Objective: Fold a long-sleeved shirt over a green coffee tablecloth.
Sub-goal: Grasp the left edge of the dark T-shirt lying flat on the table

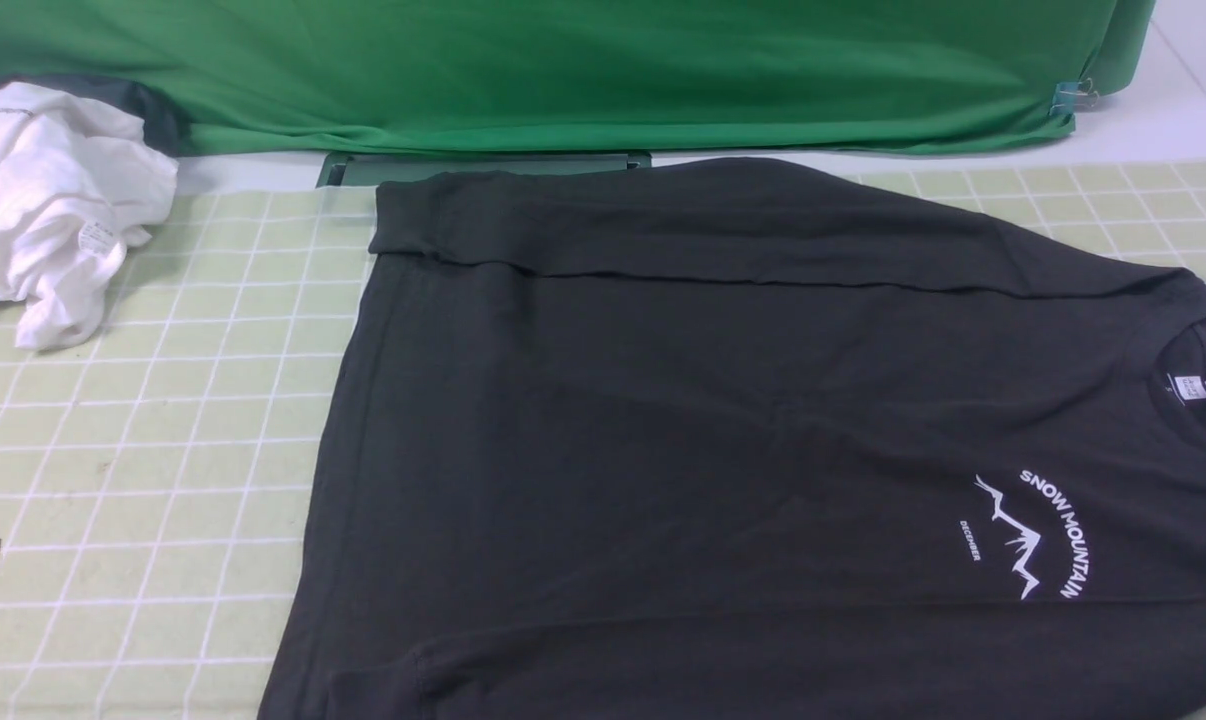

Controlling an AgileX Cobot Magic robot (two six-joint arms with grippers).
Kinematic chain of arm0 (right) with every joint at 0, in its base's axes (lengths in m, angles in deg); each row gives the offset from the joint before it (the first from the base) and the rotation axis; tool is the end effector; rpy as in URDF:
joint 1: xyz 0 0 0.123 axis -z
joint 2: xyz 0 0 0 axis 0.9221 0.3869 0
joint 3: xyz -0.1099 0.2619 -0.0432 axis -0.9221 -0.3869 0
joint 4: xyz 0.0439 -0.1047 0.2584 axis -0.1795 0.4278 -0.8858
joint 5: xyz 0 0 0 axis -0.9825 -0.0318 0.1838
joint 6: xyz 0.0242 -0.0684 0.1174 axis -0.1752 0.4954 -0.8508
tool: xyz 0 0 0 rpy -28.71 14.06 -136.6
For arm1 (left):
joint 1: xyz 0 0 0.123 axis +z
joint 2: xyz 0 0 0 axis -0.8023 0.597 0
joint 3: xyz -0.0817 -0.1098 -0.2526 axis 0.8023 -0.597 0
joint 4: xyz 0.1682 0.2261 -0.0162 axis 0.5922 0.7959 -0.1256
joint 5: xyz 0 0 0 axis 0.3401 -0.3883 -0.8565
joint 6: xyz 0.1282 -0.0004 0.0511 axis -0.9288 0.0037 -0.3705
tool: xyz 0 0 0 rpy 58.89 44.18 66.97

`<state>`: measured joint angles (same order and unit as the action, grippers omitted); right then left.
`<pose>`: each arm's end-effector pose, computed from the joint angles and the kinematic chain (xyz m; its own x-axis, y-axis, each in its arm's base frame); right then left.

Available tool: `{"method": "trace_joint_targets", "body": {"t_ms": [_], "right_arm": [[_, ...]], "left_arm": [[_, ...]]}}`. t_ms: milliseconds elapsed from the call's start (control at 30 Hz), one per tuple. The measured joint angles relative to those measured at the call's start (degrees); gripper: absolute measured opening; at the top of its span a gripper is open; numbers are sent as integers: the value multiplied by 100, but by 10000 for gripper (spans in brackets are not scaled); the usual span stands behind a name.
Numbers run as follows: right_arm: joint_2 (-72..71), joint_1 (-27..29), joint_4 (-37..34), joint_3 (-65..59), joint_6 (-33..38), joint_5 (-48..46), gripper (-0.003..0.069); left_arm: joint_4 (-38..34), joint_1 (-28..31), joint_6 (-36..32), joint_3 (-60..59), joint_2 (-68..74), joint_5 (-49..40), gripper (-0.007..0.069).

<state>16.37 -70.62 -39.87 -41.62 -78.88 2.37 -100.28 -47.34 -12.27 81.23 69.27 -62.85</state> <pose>0.1322 0.0092 0.2082 -0.0299 0.8026 -0.5957 -0.0754 0.5925 0.8021 0.1319 0.0093 0.2102 0.0842 -0.8056 -0.5865 -0.0064 0.5881 -0.8087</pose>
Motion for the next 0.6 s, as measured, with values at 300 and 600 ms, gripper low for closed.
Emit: {"method": "trace_joint_targets", "body": {"t_ms": [300, 600], "right_arm": [[433, 0, 237, 1646, 1385, 148, 30], [2835, 0, 261, 4938, 4095, -4352, 7]], "left_arm": [[1306, 0, -404, 1820, 90, -44, 17], [1132, 0, -1227, 3836, 2879, -3592, 17]]}}
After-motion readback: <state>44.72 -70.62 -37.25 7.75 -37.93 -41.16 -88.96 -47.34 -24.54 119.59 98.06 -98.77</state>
